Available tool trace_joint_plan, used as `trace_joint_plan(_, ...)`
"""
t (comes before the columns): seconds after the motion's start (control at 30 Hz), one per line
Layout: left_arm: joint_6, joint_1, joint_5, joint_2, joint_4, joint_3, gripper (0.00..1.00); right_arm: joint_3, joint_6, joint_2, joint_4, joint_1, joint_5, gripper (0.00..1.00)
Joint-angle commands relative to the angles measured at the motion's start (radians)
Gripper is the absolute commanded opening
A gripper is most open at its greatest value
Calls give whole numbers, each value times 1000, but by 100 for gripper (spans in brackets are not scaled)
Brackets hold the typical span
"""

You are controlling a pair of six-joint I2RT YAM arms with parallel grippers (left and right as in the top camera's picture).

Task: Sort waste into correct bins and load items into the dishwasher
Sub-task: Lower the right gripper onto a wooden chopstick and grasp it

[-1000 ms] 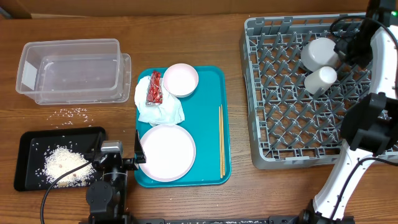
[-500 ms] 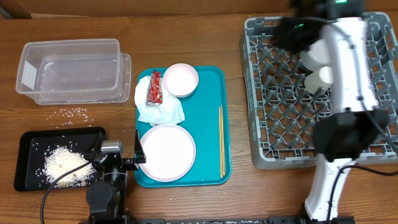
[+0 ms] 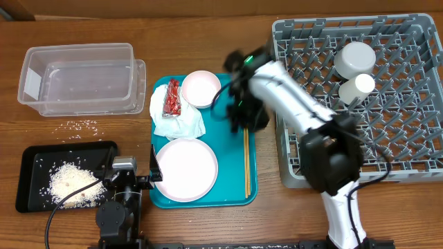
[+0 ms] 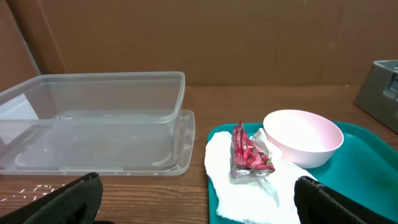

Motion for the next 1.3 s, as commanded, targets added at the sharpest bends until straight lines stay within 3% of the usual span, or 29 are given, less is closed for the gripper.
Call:
trace_joint_plan(0.0, 19, -8, -2, -8, -1, -4, 100, -74, 45, 1, 27, 49, 32, 52)
trace_joint_plan(0.2, 19, -8, -2, -8, -1, -4, 100, -148, 88, 1, 68, 119, 50, 51)
trace_joint_plan(0.6, 19, -8, -2, -8, -1, -4, 100, -154, 100, 1, 108, 122, 254, 52)
trace_joint_plan(0.73, 19, -8, -2, -8, -1, -4, 100, -159, 101, 1, 150, 122, 224, 56)
trace_joint_plan(1.1, 19, -8, -2, -8, -1, -4, 100, -166, 105, 2, 180, 122, 159, 55)
trace_joint_plan(1.27, 19, -8, -2, -8, -2, -4, 100, -198, 106, 2, 241, 122, 159, 41)
